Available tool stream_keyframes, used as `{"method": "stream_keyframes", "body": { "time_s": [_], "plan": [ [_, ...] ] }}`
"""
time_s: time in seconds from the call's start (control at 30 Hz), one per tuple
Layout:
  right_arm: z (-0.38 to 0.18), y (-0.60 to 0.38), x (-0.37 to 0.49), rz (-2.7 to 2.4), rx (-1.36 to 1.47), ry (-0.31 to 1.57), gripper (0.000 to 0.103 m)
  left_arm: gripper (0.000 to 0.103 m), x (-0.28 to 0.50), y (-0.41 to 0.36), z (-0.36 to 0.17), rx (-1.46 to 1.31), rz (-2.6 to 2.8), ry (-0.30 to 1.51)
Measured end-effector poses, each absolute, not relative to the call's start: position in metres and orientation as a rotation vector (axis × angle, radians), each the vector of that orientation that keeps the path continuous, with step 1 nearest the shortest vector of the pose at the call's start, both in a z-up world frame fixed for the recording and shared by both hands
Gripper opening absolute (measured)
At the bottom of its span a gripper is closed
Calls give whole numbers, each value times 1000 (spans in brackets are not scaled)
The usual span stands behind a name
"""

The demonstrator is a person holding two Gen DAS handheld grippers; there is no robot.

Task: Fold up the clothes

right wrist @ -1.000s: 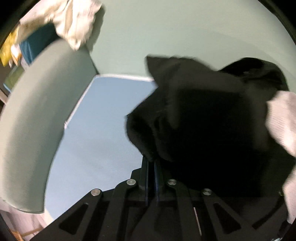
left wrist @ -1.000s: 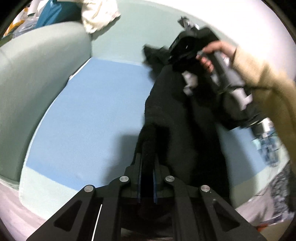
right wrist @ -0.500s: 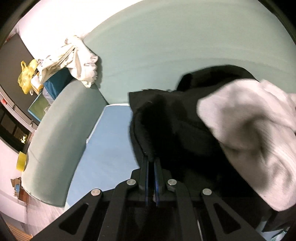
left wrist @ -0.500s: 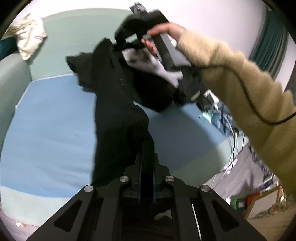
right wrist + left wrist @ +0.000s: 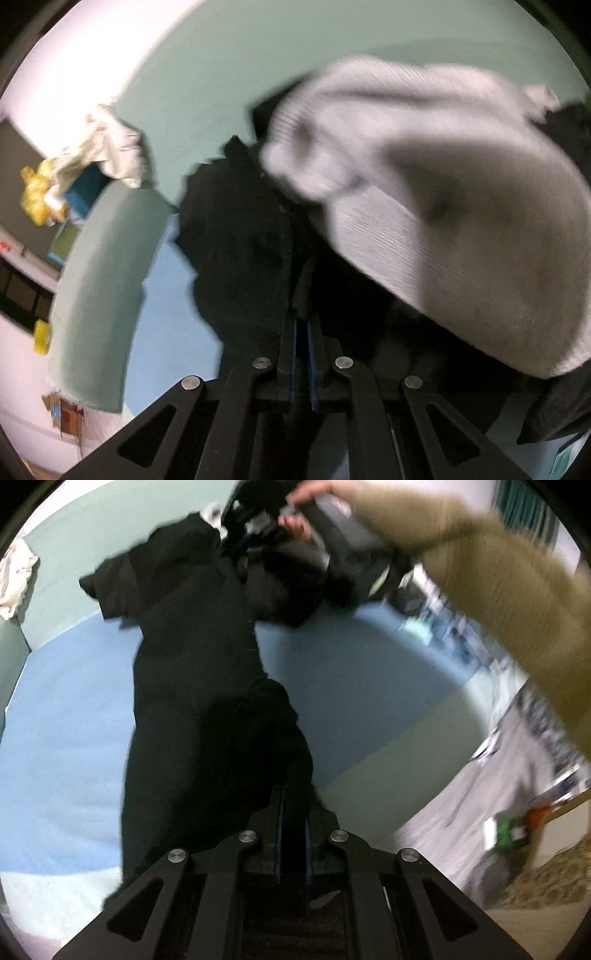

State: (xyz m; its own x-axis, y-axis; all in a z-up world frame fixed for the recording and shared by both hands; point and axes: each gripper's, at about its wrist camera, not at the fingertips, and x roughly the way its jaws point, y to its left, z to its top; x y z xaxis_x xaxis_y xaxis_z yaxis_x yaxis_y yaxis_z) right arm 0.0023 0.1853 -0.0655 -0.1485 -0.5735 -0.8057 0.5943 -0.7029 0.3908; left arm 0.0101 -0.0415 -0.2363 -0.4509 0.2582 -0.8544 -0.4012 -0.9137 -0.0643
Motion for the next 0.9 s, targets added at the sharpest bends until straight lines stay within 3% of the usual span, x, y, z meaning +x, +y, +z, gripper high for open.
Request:
{"method": "stream_keyframes", "body": {
  "time_s": [0.03, 0.07, 0.1, 0.13, 0.23, 0.27, 0.47, 0.6, 0.7, 0.9],
  "plan": [
    [-73, 184, -1, -1990, 1356, 72, 22, 8, 9, -36, -245, -1394, 2379, 246],
    [-78, 183, -3, -2008, 1377, 99, 41, 9, 11, -32, -251, -1409, 2383, 292],
    [-81, 184, -4, -1994, 1394, 90, 42, 10, 12, -28, -254, -1409, 2389, 318],
    [-80, 186, -3, -1975, 1393, 74, 44, 19, 15, -26, -254, -1398, 2391, 338],
    [-60, 191, 5, -1969, 1323, 82, 50, 62, 20, -27, -248, -1366, 2298, 212],
    [-50, 192, 10, -1988, 1283, 109, 55, 67, 21, -32, -243, -1355, 2279, 137],
    [22, 180, 58, -2065, 926, 322, 62, 67, 23, -88, -199, -1265, 2273, -228],
    [52, 150, 86, -2082, 768, 472, 76, 67, 13, -119, -188, -1329, 2512, -74],
    [35, 124, 101, -1986, 765, 687, 77, 67, -4, -140, -210, -1552, 2590, -16],
    [-14, 62, 105, -1949, 746, 1158, 80, 67, -23, -152, -245, -1799, 2411, -220]
  ]
}}
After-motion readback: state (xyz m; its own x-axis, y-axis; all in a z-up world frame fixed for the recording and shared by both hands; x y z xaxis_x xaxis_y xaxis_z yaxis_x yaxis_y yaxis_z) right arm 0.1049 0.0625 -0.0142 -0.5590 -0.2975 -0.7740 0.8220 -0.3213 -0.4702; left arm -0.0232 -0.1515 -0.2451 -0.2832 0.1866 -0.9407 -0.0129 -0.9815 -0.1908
